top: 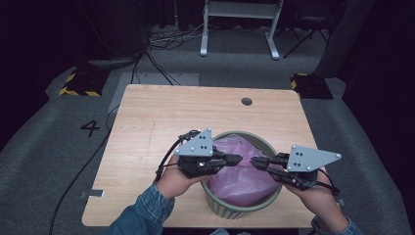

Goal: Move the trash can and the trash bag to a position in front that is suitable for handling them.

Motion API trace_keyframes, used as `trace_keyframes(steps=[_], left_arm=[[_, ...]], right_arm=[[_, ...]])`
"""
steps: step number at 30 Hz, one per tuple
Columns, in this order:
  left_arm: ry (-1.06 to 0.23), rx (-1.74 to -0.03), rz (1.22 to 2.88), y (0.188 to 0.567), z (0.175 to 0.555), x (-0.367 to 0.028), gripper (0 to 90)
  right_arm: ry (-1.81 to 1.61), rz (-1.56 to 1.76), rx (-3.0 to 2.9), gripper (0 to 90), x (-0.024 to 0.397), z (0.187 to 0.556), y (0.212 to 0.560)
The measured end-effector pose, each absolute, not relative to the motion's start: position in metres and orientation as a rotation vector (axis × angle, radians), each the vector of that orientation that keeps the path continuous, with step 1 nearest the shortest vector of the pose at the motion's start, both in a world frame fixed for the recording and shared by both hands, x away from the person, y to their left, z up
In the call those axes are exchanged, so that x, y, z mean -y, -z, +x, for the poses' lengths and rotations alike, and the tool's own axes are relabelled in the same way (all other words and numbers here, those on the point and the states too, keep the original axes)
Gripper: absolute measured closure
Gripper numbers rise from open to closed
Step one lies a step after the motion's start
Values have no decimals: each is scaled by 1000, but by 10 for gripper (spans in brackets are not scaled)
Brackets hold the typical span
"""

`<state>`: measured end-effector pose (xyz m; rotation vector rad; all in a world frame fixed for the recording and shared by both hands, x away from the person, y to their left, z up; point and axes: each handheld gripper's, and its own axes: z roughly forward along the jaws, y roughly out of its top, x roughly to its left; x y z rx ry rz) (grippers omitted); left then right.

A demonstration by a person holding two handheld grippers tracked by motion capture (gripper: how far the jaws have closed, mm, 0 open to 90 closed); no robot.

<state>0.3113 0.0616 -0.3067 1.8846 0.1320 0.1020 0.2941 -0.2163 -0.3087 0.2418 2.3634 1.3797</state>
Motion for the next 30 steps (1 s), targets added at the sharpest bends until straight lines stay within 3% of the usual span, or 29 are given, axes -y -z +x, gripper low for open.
trace_keyframes(steps=[2,5,8,9,12,14,16,22,30], left_arm=[[-84,-139,1885,308,310,-61,896],[-69,-165,1870,309,311,-62,884],[-64,-171,1865,310,312,-61,849],[-57,-168,1862,311,312,-60,842],[-64,-162,1858,310,311,-59,740],[-75,-171,1853,309,312,-62,667],[-87,-201,1829,308,315,-69,608],[-105,-279,1806,307,328,-82,589],[-26,-258,1846,312,334,-75,580]], right_arm=[[-1348,252,-2349,784,215,294,310],[-1366,264,-2329,600,213,293,309],[-1372,207,-2352,575,205,288,307],[-1358,188,-2355,599,201,285,307],[-1307,160,-2334,829,197,281,307],[-1316,173,-2317,897,199,282,306],[-1352,185,-2313,899,205,285,307],[-1426,153,-2323,900,212,284,309],[-1477,108,-2321,900,214,281,308]])
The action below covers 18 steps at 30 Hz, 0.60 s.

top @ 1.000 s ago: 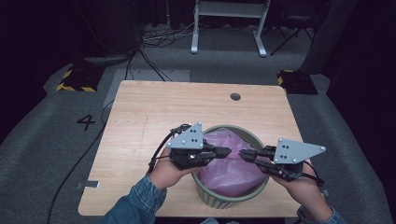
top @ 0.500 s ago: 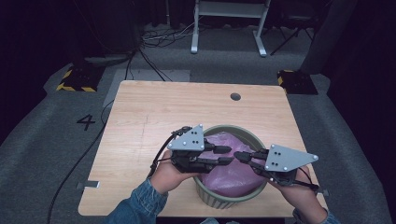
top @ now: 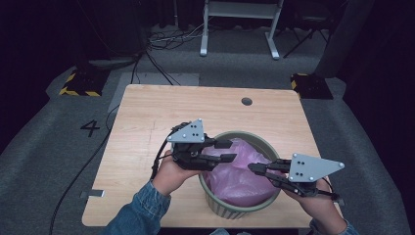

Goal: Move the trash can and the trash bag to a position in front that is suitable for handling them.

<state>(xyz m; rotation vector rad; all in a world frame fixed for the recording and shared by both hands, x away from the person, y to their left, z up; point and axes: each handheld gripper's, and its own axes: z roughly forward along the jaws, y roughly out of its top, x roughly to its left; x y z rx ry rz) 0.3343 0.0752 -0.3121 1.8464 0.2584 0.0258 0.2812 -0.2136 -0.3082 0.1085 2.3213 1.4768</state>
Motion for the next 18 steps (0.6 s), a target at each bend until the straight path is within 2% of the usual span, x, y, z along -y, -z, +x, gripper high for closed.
trace_keyframes(steps=[5,10,15,18], left_arm=[[105,-172,1902,318,332,-64,531],[159,-113,1898,320,330,-63,499],[158,-28,1888,319,324,-61,466],[134,-27,1897,319,324,-58,483]], right_arm=[[-1481,121,-2311,900,215,282,309],[-1477,146,-2275,900,216,282,309],[-1532,214,-2210,900,224,286,308],[-1573,212,-2223,900,224,288,308]])
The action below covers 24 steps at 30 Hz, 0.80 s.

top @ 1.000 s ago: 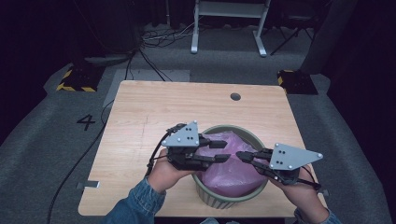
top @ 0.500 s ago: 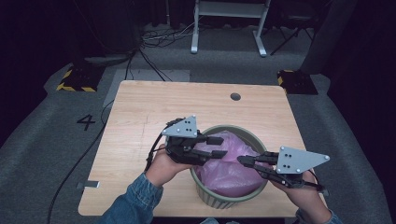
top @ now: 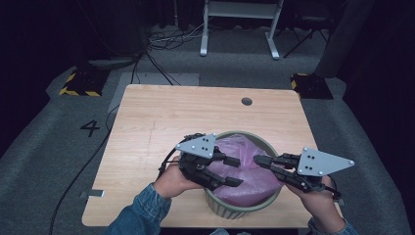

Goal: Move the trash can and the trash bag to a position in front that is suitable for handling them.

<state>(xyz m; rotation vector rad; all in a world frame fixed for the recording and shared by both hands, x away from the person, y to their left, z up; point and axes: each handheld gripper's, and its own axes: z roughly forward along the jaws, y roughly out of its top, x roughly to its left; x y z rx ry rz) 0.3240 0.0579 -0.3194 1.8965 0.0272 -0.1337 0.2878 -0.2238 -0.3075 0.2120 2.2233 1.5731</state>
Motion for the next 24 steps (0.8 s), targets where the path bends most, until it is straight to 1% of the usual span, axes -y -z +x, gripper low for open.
trace_keyframes(steps=[1,2,4,5,6,7,8,9,11,13,14,15,16,17,19,20,22,23,24], left_arm=[[124,-31,1898,319,325,-58,513],[106,-40,1898,318,324,-58,591],[40,-65,1896,317,323,-59,779],[19,-70,1888,316,322,-61,837],[-2,-77,1878,315,321,-62,875],[-18,-85,1872,314,321,-63,890],[-23,-89,1868,313,321,-65,893],[-28,-92,1862,313,321,-66,895],[-30,-105,1856,313,322,-66,896],[-32,-110,1849,313,322,-65,896],[-27,-108,1849,313,321,-65,896],[-25,-102,1849,313,321,-64,895],[-21,-95,1852,313,320,-62,896],[-19,-85,1854,312,319,-62,894],[-29,-74,1858,312,316,-62,878],[-27,-68,1854,311,316,-64,861],[-33,-66,1845,311,315,-68,854],[-33,-69,1845,310,315,-70,857],[-40,-72,1845,310,315,-72,859]], right_arm=[[-1572,204,-2229,900,223,287,308],[-1573,195,-2231,900,221,287,308],[-1573,189,-2228,899,220,286,308],[-1570,190,-2219,899,220,286,308],[-1563,197,-2212,898,221,286,308],[-1555,205,-2204,894,222,287,307],[-1547,214,-2200,867,223,287,307],[-1544,222,-2197,798,224,287,307],[-1538,245,-2231,602,220,288,308],[-1509,222,-2276,515,214,287,309],[-1493,207,-2289,501,210,286,310],[-1471,204,-2295,513,206,285,311],[-1437,203,-2292,581,203,284,312],[-1398,201,-2289,706,202,284,312],[-1383,196,-2277,859,202,283,311],[-1399,207,-2272,879,204,284,310],[-1444,228,-2245,883,210,285,309],[-1472,245,-2231,878,214,286,309],[-1499,263,-2218,854,218,288,309]])
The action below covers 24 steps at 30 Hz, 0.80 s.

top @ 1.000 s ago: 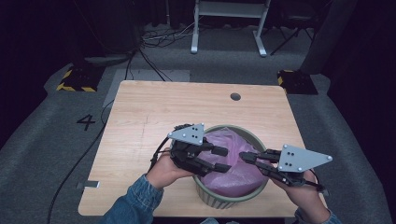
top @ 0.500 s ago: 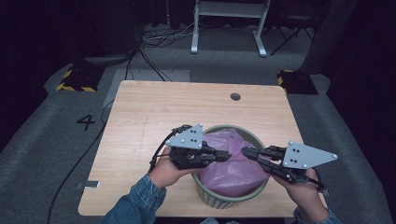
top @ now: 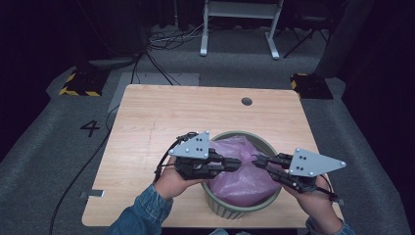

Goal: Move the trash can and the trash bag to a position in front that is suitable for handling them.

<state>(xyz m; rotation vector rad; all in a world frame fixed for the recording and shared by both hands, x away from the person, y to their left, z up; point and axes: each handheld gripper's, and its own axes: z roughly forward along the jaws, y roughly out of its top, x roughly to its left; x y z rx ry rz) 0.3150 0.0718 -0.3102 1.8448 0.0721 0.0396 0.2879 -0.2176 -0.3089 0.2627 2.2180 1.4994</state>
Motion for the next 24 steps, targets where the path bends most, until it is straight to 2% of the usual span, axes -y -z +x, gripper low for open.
trace_keyframes(steps=[2,3,5,6,10,19,21,24], left_arm=[[-54,-81,1844,310,316,-74,854],[-62,-96,1834,310,317,-75,826],[-70,-122,1822,308,320,-75,693],[-76,-128,1822,307,321,-74,657],[-119,-100,1833,300,320,-66,588],[-102,-45,1874,296,324,-56,641],[-97,-28,1882,296,323,-55,705],[-115,-8,1886,295,321,-54,886]], right_arm=[[-1548,267,-2219,823,223,291,309],[-1567,255,-2221,815,224,291,310],[-1581,242,-2238,812,225,291,311],[-1588,239,-2246,820,224,292,311],[-1593,216,-2271,854,221,292,311],[-1649,167,-2301,873,221,293,307],[-1649,164,-2306,871,219,294,306],[-1647,168,-2293,831,218,294,306]])
